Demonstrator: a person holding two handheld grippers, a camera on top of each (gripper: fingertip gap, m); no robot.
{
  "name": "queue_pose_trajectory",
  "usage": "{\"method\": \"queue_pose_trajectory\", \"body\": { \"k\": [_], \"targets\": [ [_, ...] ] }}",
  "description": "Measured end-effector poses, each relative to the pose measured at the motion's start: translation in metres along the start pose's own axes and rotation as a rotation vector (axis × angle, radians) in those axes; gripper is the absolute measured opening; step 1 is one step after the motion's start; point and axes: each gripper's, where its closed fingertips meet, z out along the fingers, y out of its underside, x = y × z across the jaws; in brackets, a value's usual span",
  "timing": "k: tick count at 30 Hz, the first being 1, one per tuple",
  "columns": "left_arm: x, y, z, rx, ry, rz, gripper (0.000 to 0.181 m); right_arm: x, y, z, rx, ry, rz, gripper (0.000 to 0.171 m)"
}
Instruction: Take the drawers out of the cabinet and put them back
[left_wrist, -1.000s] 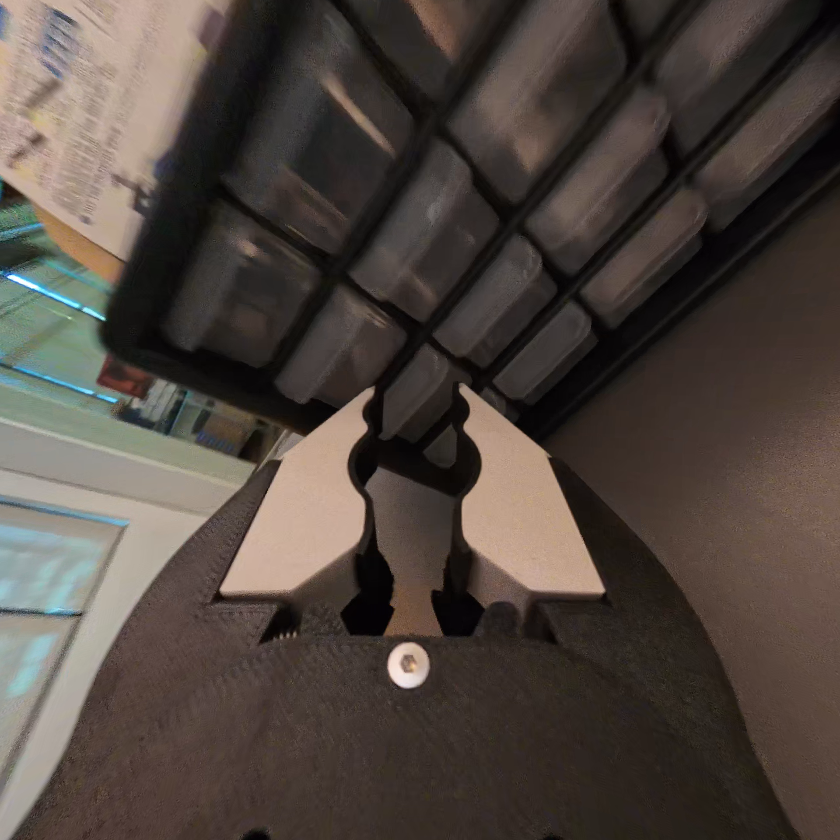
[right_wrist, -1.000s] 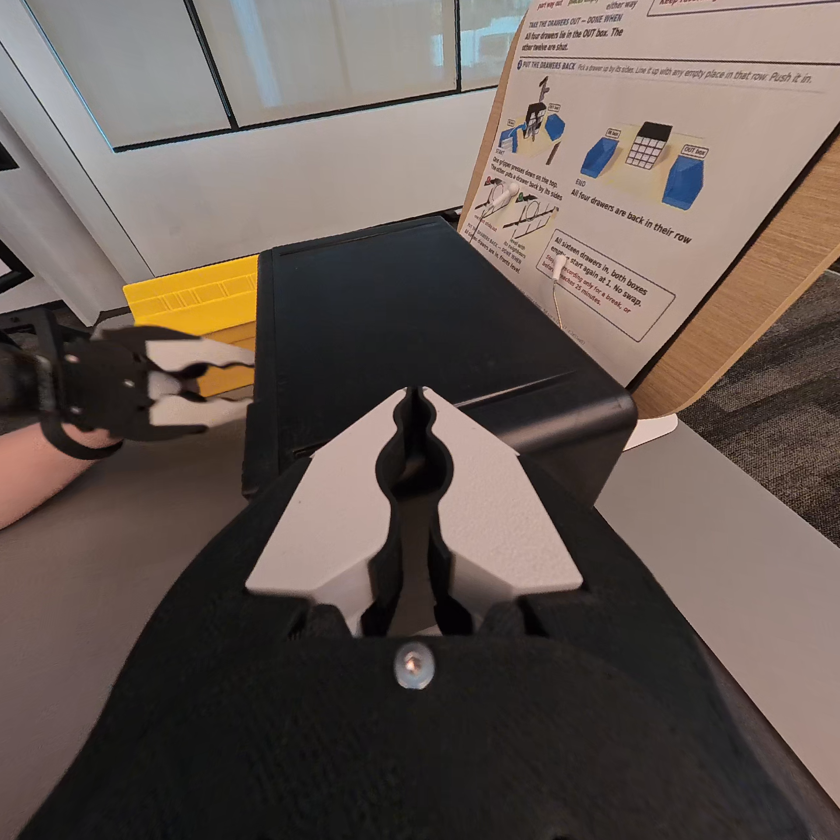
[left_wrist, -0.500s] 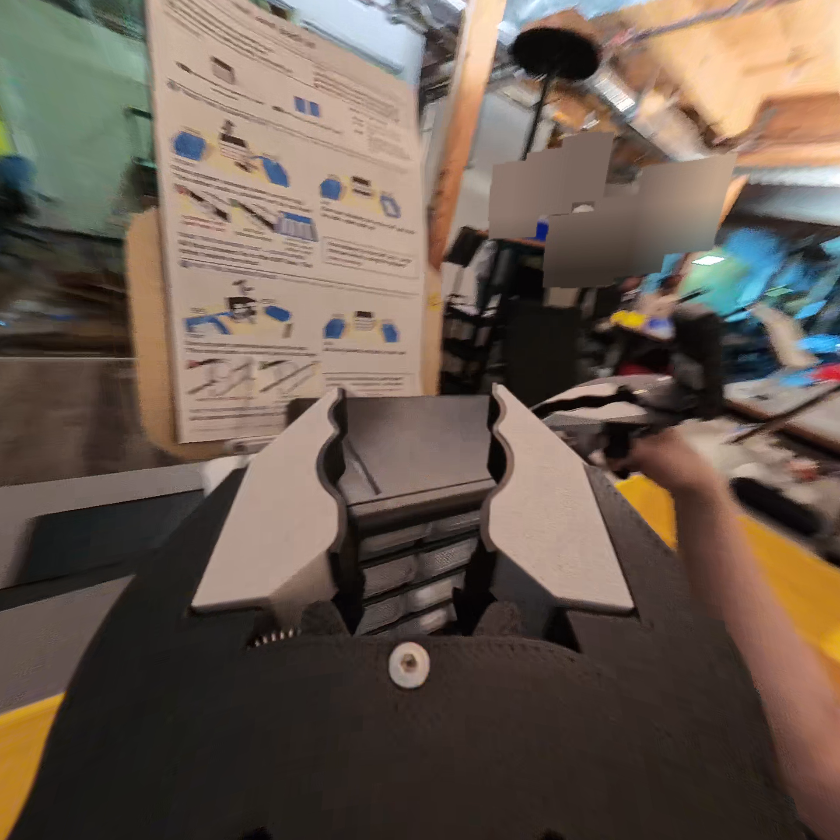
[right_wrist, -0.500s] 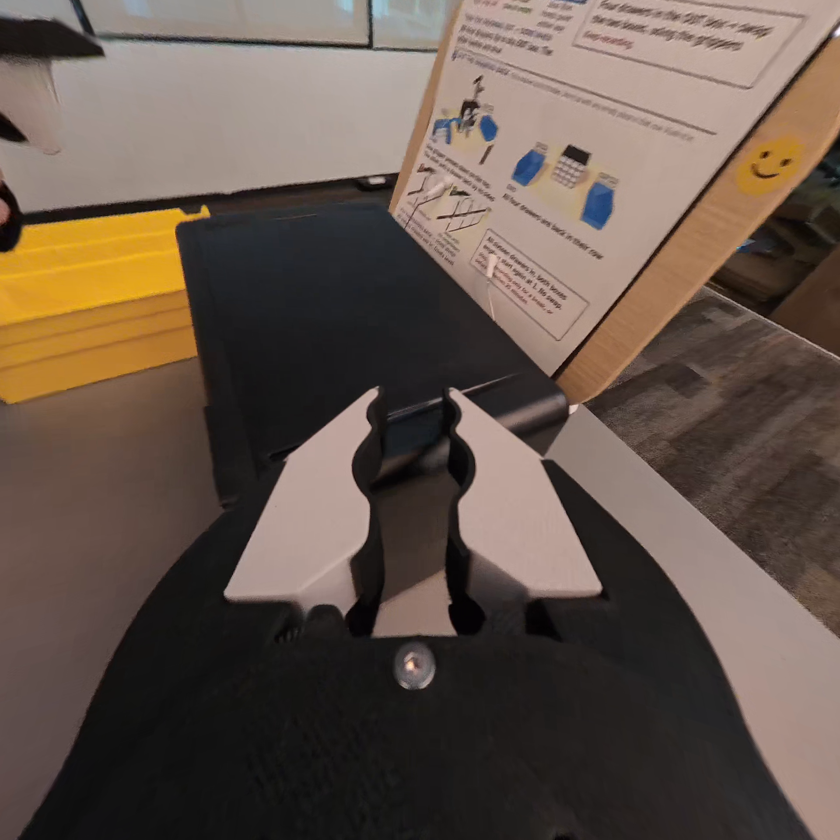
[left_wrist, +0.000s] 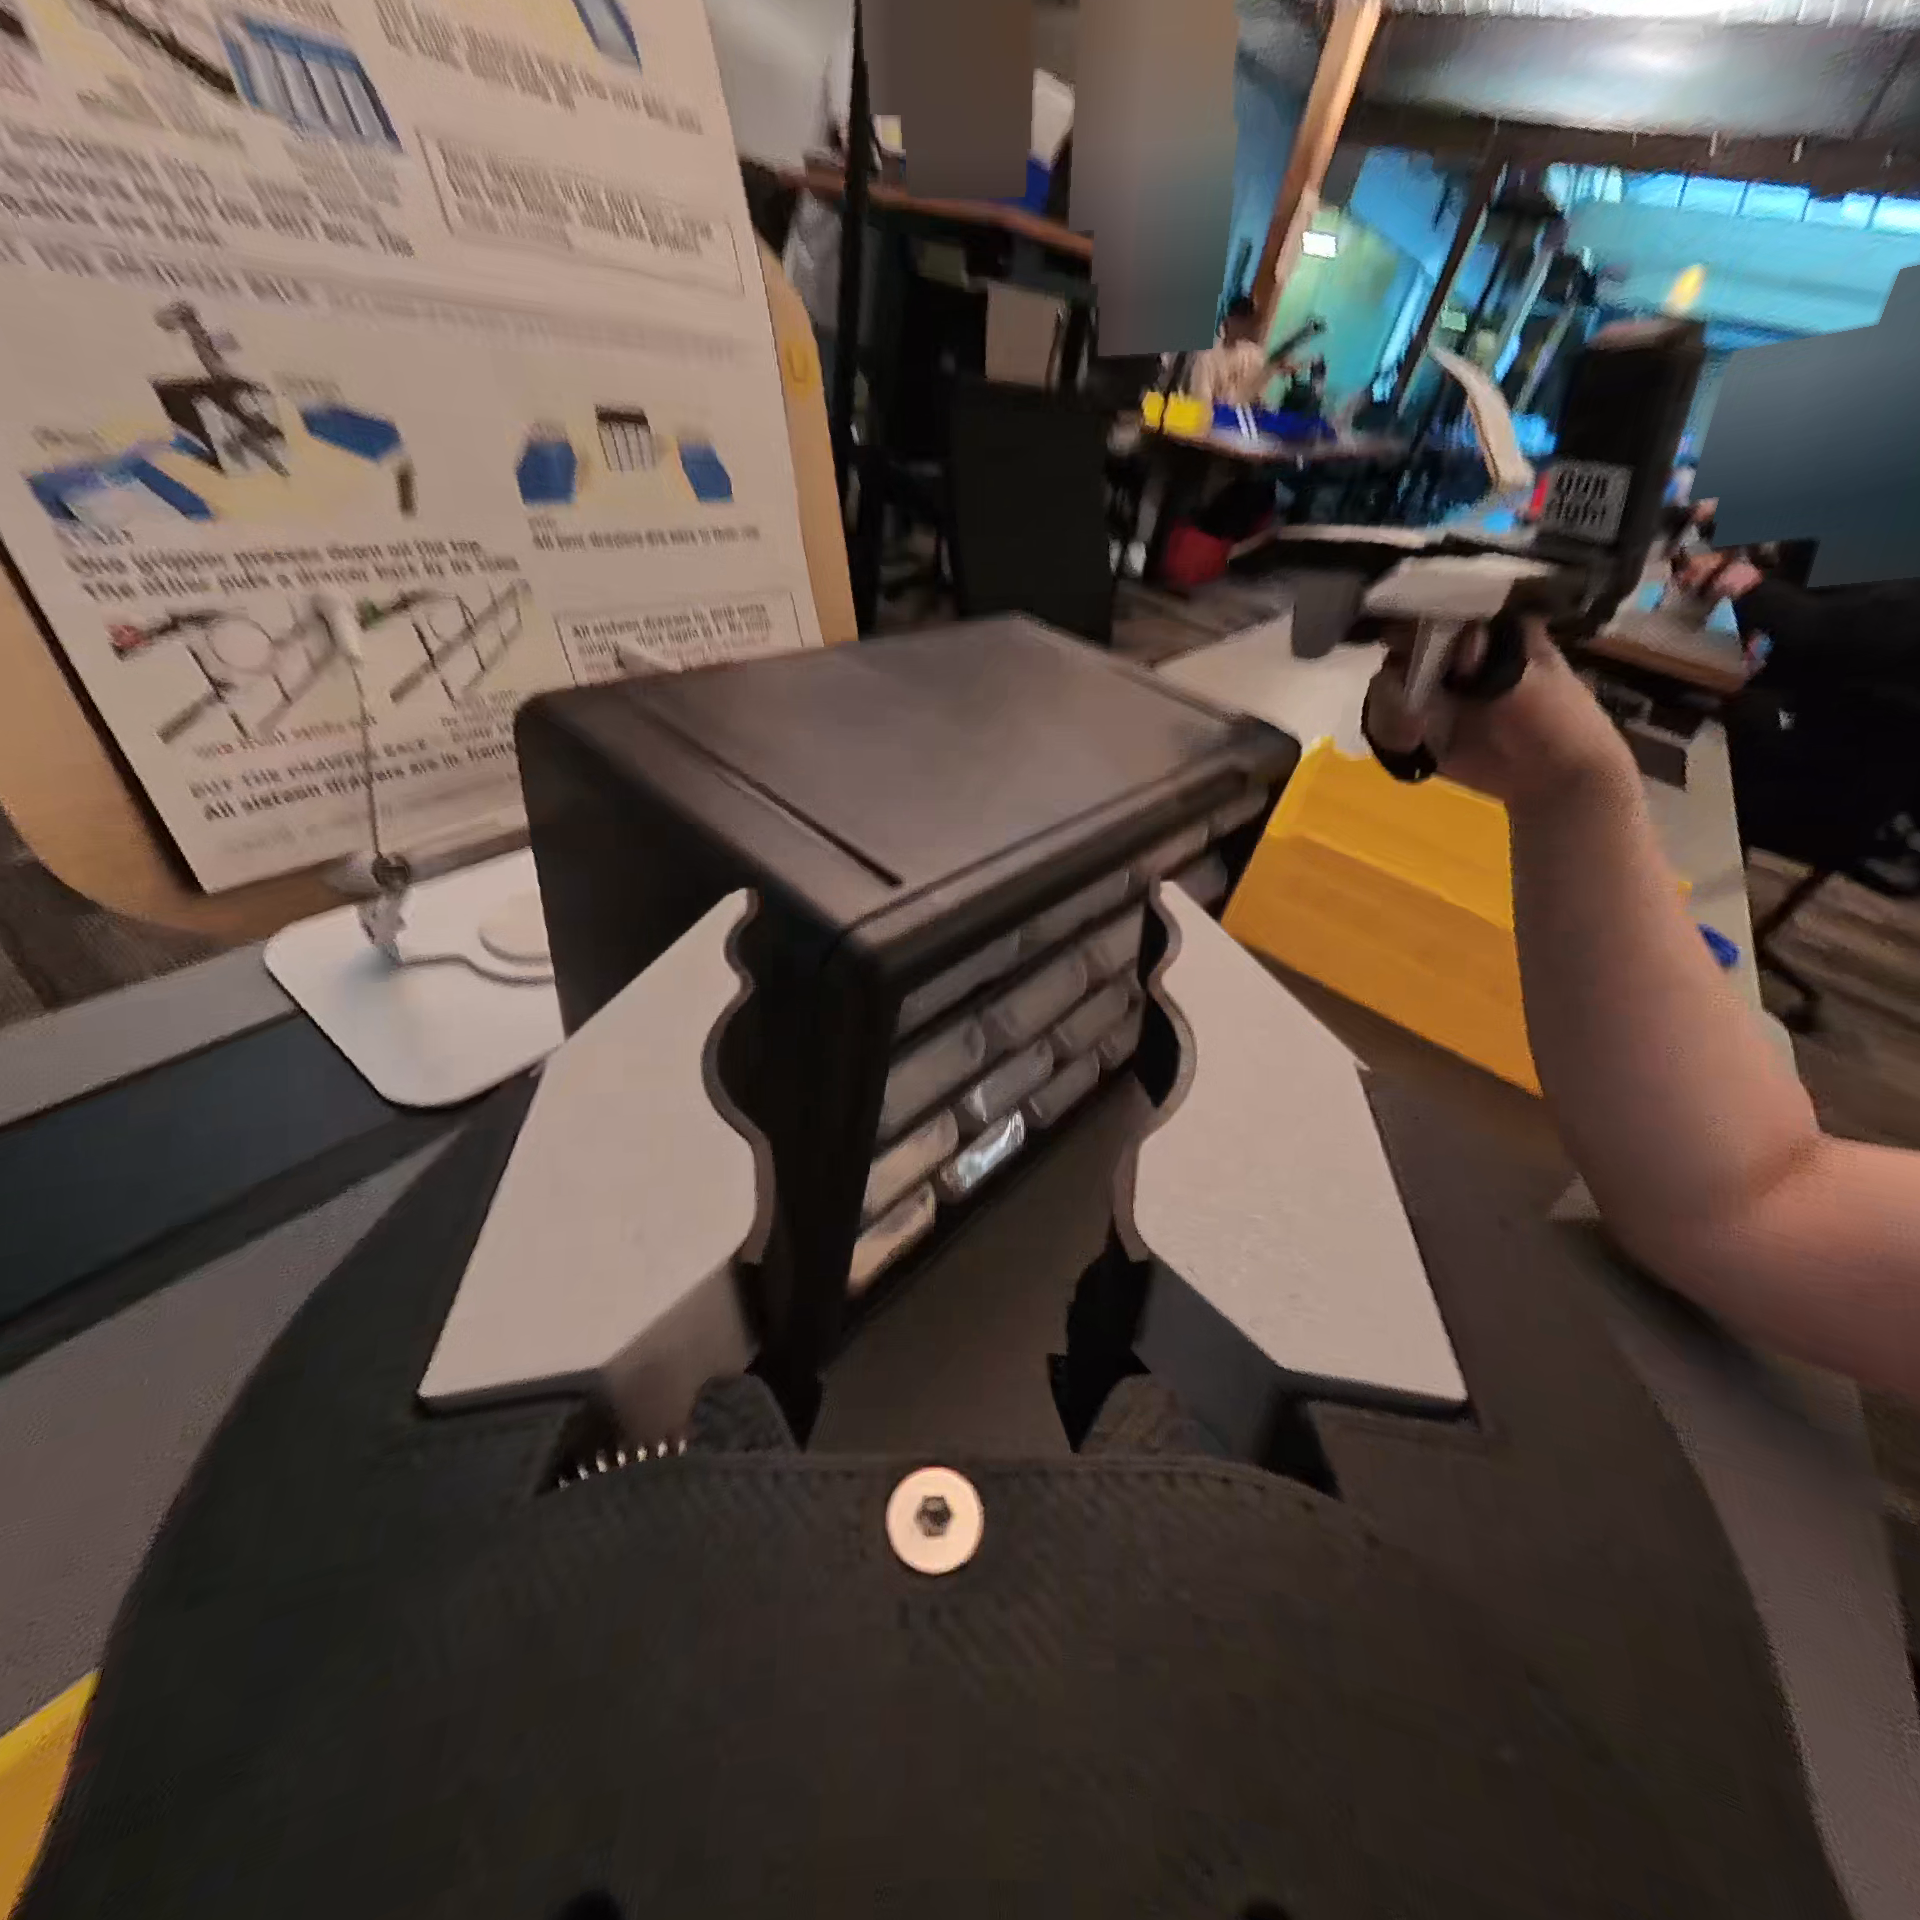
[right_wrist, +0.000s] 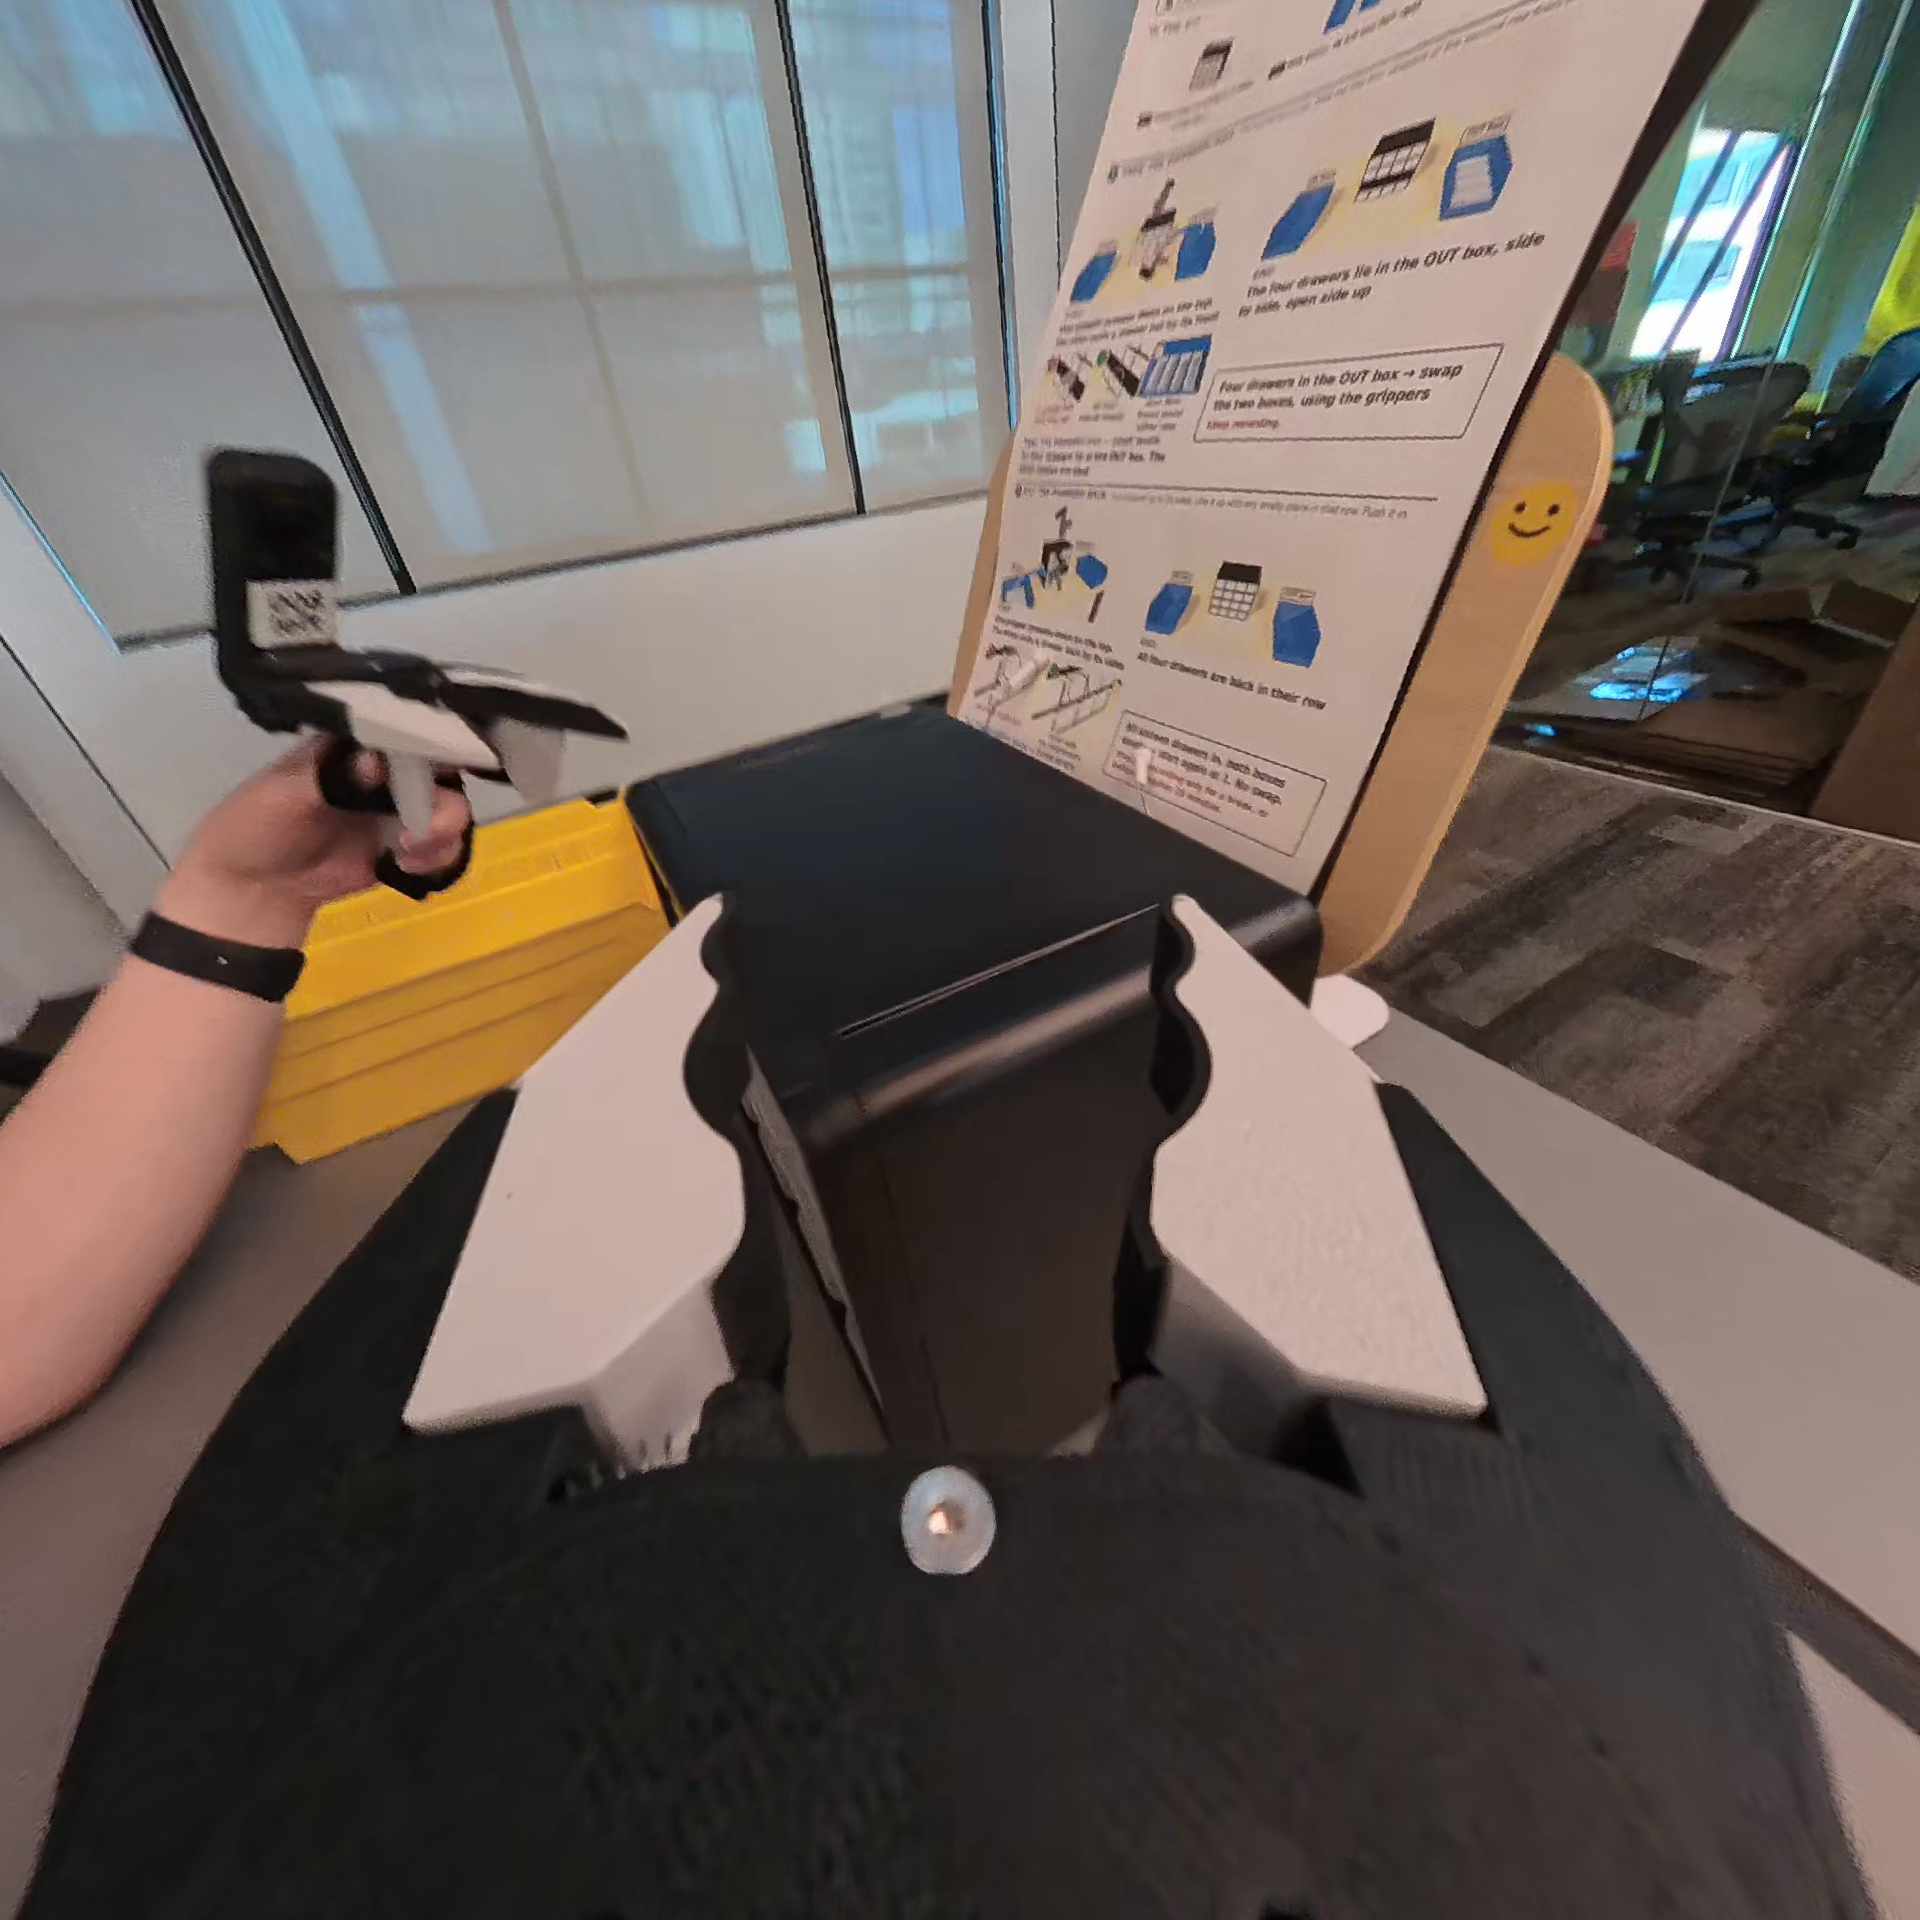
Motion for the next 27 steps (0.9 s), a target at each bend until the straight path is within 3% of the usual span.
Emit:
{"method": "queue_pose_trajectory", "body": {
  "k": [5, 7, 9, 12, 16, 21, 27],
  "targets": [
    [-0.026, 0.036, 0.014, -0.138, -0.084, 0.031, 0.065, -0.026, -0.002, -0.021, 0.318, 0.053, -0.08, 0.05],
    [-0.029, 0.043, 0.022, -0.161, -0.086, 0.018, 0.065, -0.033, 0.01, -0.03, 0.376, 0.154, -0.173, 0.043],
    [-0.026, 0.047, 0.03, -0.173, -0.061, 0.022, 0.062, -0.029, 0.027, -0.033, 0.341, 0.272, -0.233, 0.042],
    [-0.028, 0.053, 0.037, -0.202, -0.067, 0.024, 0.048, -0.038, 0.054, -0.031, 0.343, 0.258, -0.182, 0.037],
    [-0.028, 0.054, 0.037, -0.222, -0.077, 0.054, 0.048, -0.026, 0.091, -0.007, 0.212, 0.222, -0.032, 0.037],
    [-0.029, 0.055, 0.037, -0.233, -0.105, 0.095, 0.044, -0.02, 0.093, -0.003, 0.233, 0.234, 0.052, 0.021],
    [-0.028, 0.057, 0.039, -0.286, -0.171, 0.148, 0.042, -0.015, 0.094, -0.002, 0.244, 0.333, 0.02, 0.023]
  ]
}}
